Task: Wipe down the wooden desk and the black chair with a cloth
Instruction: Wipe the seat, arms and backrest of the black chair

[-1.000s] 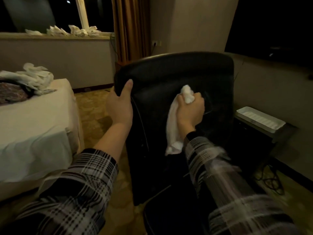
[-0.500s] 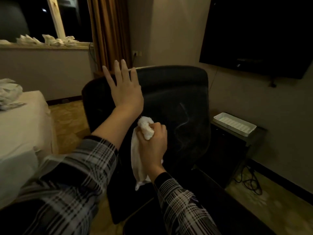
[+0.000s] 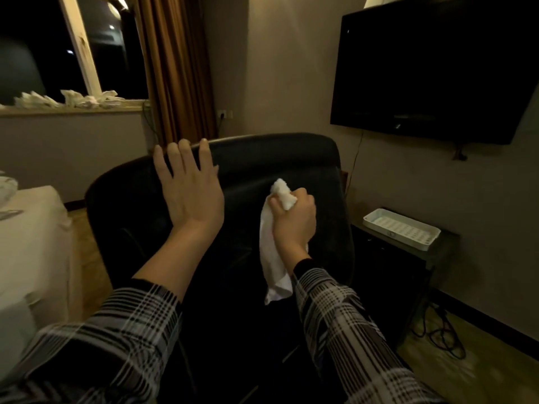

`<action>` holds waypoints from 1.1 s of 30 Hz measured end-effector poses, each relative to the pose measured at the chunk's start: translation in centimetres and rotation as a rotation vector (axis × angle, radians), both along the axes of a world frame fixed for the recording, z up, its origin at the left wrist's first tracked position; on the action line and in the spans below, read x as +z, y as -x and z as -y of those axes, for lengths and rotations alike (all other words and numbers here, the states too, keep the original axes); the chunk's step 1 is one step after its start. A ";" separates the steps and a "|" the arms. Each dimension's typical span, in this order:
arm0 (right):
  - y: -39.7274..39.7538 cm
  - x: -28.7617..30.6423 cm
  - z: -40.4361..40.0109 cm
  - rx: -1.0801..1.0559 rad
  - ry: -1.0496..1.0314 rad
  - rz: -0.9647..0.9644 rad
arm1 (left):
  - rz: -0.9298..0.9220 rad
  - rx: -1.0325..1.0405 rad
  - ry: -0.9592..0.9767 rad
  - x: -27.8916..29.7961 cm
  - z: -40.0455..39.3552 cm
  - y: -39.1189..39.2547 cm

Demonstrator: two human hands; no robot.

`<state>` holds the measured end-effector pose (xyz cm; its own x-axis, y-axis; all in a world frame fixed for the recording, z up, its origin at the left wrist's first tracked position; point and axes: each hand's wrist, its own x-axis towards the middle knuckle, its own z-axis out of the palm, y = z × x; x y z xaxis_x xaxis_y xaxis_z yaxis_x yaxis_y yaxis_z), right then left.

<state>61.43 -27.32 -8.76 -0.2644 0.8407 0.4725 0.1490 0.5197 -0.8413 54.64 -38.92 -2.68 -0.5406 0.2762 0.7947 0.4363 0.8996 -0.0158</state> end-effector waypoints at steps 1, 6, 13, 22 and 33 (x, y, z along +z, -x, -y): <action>0.2 0.1 0.6 -0.052 0.037 0.008 | 0.003 0.002 -0.006 0.0 0.0 -0.2; -1.1 -2.8 8.6 0.182 -0.081 -0.108 | 0.038 0.007 -0.042 -0.2 0.4 -0.5; -0.8 -0.4 -1.7 -0.007 -0.099 0.080 | 0.037 0.039 -0.005 0.0 0.8 -1.1; -1.1 -2.0 5.4 0.146 -0.083 -0.031 | 0.020 0.057 -0.019 -0.2 0.5 -0.9; -2.5 -2.6 1.5 0.068 -0.002 0.116 | -0.006 -0.106 0.355 1.0 -6.5 -1.6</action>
